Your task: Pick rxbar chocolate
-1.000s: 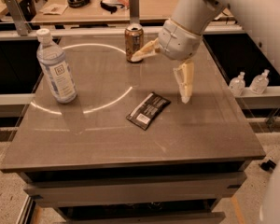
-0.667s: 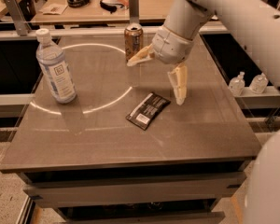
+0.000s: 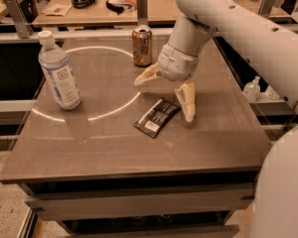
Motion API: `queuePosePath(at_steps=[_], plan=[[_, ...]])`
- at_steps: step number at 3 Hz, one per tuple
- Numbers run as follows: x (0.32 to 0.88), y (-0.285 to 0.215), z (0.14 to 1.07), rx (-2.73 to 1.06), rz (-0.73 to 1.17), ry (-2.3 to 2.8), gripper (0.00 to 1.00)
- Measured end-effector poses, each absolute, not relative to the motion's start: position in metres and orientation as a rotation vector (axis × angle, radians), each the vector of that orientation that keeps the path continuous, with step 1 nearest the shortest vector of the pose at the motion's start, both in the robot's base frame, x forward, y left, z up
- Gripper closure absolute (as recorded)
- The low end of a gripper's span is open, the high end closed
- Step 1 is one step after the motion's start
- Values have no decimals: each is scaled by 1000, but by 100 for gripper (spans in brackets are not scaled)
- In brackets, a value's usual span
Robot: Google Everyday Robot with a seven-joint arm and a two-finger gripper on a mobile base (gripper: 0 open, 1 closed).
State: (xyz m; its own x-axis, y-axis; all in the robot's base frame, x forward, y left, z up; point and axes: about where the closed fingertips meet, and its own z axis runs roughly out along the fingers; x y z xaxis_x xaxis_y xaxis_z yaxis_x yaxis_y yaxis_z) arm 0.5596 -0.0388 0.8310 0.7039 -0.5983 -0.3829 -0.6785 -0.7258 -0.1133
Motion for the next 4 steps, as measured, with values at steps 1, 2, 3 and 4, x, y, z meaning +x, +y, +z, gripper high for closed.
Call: queuePosePath(at_steps=[1,2,3,4], plan=[[550,-31,830,-2702,485,986,0],[546,-31,828,-2715,498,986,0],[547,-38,826,-2715,513,1007,18],[548,-48,826,-2711,515,1035,41]])
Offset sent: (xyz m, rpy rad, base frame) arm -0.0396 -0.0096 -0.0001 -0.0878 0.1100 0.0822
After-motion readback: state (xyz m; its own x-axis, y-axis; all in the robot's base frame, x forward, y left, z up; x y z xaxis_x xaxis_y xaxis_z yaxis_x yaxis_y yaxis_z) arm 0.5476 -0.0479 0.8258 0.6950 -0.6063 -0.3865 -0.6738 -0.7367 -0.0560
